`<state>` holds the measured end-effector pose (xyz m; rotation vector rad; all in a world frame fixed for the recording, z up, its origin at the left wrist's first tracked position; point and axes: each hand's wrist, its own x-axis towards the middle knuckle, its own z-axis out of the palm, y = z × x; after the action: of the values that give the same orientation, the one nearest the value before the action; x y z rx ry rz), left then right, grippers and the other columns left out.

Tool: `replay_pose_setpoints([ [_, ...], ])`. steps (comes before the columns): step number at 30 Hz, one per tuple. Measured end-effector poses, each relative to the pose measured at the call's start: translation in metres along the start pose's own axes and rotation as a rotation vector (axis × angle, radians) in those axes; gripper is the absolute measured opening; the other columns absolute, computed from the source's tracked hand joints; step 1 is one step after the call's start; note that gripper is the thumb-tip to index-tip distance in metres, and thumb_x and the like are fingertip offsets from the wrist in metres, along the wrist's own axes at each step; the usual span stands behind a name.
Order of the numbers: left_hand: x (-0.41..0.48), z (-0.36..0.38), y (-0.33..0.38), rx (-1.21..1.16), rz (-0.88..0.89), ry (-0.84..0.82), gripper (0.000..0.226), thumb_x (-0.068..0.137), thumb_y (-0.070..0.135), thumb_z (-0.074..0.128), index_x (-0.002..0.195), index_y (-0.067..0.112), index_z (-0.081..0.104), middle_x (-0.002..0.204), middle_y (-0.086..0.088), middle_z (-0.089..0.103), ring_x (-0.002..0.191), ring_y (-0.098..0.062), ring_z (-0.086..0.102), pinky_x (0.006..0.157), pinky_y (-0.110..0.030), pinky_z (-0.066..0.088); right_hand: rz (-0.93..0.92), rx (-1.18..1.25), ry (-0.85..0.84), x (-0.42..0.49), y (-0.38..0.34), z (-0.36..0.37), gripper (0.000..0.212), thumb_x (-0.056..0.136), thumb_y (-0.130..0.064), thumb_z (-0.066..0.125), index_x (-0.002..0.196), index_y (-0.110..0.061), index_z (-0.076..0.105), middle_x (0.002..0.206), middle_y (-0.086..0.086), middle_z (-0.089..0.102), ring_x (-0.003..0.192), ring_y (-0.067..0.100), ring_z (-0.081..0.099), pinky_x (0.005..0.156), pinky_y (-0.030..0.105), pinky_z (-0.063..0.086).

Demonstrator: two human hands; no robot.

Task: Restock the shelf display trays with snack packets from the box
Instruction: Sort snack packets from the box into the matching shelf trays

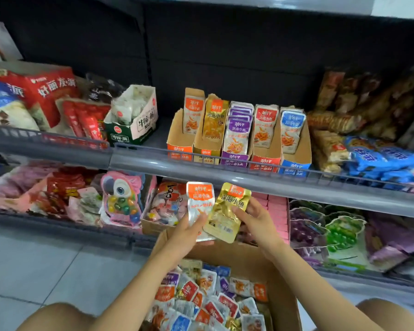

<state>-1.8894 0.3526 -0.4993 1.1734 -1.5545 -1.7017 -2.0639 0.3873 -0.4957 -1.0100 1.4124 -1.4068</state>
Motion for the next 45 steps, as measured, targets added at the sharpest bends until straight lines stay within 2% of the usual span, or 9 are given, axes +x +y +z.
replay_pose_setpoints([
  [2, 0.003, -0.006, -0.001, -0.035, -0.033, 0.062, 0.05, 0.096, 0.048, 0.039, 0.141, 0.027, 0.036, 0.123, 0.006, 0.057, 0.112, -0.009, 0.055, 0.104, -0.03, 0.039, -0.031, -0.019, 0.032, 0.003, -0.004, -0.002, 0.018, 0.093, -0.005, 0.053, 0.104, -0.019, 0.06, 0.101, 0.001, 0.071, 0.084, 0.013, 0.069, 0.06, 0.021, 0.053],
  [5, 0.001, -0.006, 0.002, -0.175, -0.064, 0.017, 0.067, 0.085, 0.058, 0.044, 0.144, 0.029, 0.034, 0.13, 0.001, 0.057, 0.119, -0.021, 0.056, 0.109, -0.045, 0.037, -0.074, -0.211, -0.026, 0.005, -0.008, 0.002, 0.02, 0.096, -0.009, 0.049, 0.106, -0.022, 0.06, 0.101, 0.001, 0.07, 0.087, 0.012, 0.069, 0.073, 0.034, 0.055],
  [10, 0.0, 0.011, 0.013, -0.319, -0.047, -0.165, 0.049, 0.081, 0.044, 0.059, 0.126, 0.045, 0.039, 0.132, 0.005, 0.053, 0.117, -0.022, 0.058, 0.089, -0.044, 0.054, 0.033, -0.085, -0.212, 0.004, -0.022, 0.025, 0.033, 0.097, -0.035, 0.042, 0.123, -0.024, 0.059, 0.098, 0.003, 0.066, 0.084, 0.016, 0.063, 0.069, 0.032, 0.057],
  [15, 0.004, -0.006, 0.018, -0.44, -0.088, -0.066, 0.035, 0.085, 0.004, 0.063, 0.118, 0.015, 0.055, 0.099, -0.005, 0.073, 0.087, -0.021, 0.071, 0.062, -0.033, 0.059, -0.108, -0.266, -0.029, 0.016, -0.027, 0.01, 0.025, 0.093, -0.018, 0.057, 0.116, -0.028, 0.059, 0.099, 0.001, 0.061, 0.077, 0.01, 0.056, 0.063, 0.011, 0.045],
  [18, 0.004, -0.015, 0.027, -0.34, -0.05, -0.093, 0.046, 0.075, 0.015, 0.072, 0.118, 0.018, 0.057, 0.104, 0.0, 0.073, 0.09, -0.015, 0.07, 0.058, -0.026, 0.055, -0.044, -0.157, -0.066, 0.026, -0.042, 0.001, 0.045, 0.088, -0.017, 0.064, 0.128, -0.03, 0.047, 0.112, -0.005, 0.059, 0.087, 0.002, 0.061, 0.07, 0.011, 0.049],
  [25, 0.018, -0.039, 0.059, -0.184, 0.047, -0.089, 0.035, 0.08, 0.006, 0.07, 0.111, 0.017, 0.058, 0.103, -0.002, 0.071, 0.082, -0.008, 0.07, 0.056, -0.022, 0.053, 0.069, 0.09, -0.17, 0.057, -0.074, -0.005, 0.041, 0.087, -0.006, 0.062, 0.127, -0.017, 0.056, 0.101, 0.012, 0.068, 0.09, 0.023, 0.065, 0.083, 0.033, 0.055],
  [31, 0.04, -0.06, 0.086, -0.127, 0.087, -0.079, 0.033, 0.081, 0.006, 0.07, 0.112, 0.01, 0.059, 0.108, -0.01, 0.07, 0.067, -0.008, 0.069, 0.052, -0.021, 0.051, 0.149, 0.128, -0.225, 0.081, -0.094, -0.005, 0.031, 0.087, -0.008, 0.059, 0.115, -0.022, 0.063, 0.094, 0.005, 0.071, 0.078, 0.015, 0.066, 0.066, 0.021, 0.056],
  [36, 0.066, -0.077, 0.104, -0.05, 0.135, -0.044, 0.033, 0.08, 0.007, 0.072, 0.11, 0.016, 0.062, 0.101, 0.0, 0.073, 0.086, -0.008, 0.069, 0.061, -0.019, 0.054, 0.062, -0.054, -0.169, 0.105, -0.119, -0.003, 0.029, 0.086, -0.009, 0.063, 0.114, -0.016, 0.063, 0.103, 0.007, 0.072, 0.088, 0.018, 0.069, 0.071, 0.022, 0.057],
  [45, 0.11, -0.109, 0.135, -0.042, 0.176, 0.009, 0.028, 0.087, 0.003, 0.063, 0.111, 0.017, 0.057, 0.097, 0.003, 0.069, 0.073, -0.005, 0.069, 0.055, -0.022, 0.055, -0.34, -0.426, 0.151, 0.198, -0.184, 0.005, 0.025, 0.088, -0.006, 0.063, 0.112, -0.012, 0.059, 0.1, 0.0, 0.065, 0.088, 0.013, 0.066, 0.071, 0.023, 0.056],
])
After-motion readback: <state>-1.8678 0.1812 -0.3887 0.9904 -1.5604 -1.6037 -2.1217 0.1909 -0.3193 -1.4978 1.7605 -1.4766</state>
